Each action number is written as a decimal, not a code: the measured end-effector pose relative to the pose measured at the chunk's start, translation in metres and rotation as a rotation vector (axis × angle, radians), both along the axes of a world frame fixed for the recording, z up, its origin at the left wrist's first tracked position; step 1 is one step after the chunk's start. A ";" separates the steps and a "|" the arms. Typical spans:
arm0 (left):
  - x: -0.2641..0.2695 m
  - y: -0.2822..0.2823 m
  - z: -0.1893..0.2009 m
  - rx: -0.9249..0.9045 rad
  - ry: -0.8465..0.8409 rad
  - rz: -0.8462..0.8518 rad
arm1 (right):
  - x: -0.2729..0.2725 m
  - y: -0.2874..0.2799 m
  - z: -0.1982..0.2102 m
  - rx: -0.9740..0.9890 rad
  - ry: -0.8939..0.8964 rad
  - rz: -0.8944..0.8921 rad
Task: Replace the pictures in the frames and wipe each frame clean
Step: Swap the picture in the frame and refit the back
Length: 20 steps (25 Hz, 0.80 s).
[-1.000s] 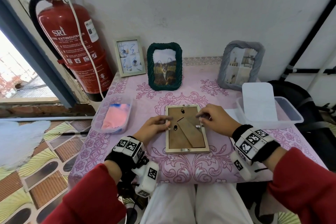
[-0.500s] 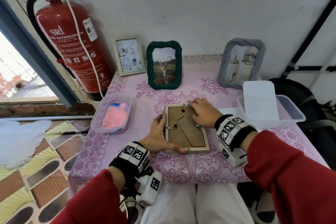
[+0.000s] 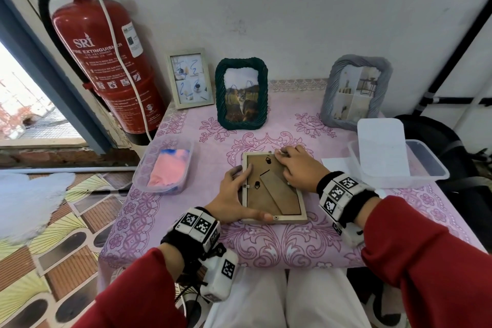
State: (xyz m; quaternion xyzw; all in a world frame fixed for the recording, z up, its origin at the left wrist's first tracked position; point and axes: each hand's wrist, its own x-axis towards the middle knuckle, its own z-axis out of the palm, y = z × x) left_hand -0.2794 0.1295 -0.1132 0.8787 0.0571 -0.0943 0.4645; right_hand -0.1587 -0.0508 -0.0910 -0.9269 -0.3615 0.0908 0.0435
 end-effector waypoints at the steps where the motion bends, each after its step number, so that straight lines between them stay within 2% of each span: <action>1: 0.000 -0.001 -0.001 -0.003 -0.008 0.013 | -0.001 -0.001 0.000 -0.004 0.009 0.005; 4: 0.002 -0.002 -0.004 0.030 -0.054 0.064 | -0.001 -0.004 0.000 0.009 0.048 0.012; 10: 0.003 -0.007 -0.009 0.021 -0.113 0.120 | -0.002 -0.013 0.002 0.255 0.156 -0.044; 15: 0.003 0.000 -0.011 0.021 -0.100 0.058 | -0.002 -0.012 0.000 0.241 0.130 -0.021; 20: 0.003 -0.003 -0.009 0.017 -0.099 0.086 | 0.000 -0.012 -0.002 0.269 0.131 -0.027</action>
